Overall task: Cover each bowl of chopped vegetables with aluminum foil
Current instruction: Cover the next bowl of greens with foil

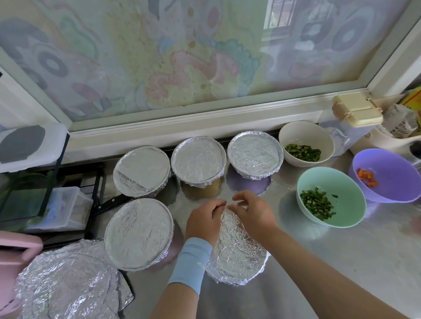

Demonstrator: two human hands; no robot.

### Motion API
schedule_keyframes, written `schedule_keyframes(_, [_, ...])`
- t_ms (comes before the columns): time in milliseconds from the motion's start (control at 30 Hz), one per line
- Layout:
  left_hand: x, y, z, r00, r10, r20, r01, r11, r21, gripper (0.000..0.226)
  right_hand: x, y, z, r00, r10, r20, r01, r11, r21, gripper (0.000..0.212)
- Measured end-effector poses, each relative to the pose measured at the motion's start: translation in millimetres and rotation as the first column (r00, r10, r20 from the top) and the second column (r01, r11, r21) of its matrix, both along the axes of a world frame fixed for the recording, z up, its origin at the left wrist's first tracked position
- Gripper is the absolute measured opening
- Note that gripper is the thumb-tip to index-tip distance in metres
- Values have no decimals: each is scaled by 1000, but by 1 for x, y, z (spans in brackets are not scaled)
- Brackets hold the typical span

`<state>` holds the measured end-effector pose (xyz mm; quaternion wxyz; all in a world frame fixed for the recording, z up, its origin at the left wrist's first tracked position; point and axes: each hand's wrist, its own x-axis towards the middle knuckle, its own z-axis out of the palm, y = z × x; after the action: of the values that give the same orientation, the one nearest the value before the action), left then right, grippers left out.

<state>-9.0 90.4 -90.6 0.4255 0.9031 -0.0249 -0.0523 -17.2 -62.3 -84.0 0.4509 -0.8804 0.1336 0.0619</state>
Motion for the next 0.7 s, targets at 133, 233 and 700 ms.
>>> schedule_keyframes(133, [-3, -2, 3, 999, 44, -10, -44, 999, -5, 17, -11, -2, -1, 998, -51, 44, 52, 999, -17, 8])
schedule_keyframes(233, [-7, -4, 2, 997, 80, -19, -80, 997, -5, 16, -13, -1, 0, 997, -67, 27, 67, 998, 9, 9])
schedule_keyframes(700, [-4, -4, 6, 999, -26, 23, 26, 1000, -14, 13, -10, -1, 1, 999, 42, 2, -42, 999, 14, 10])
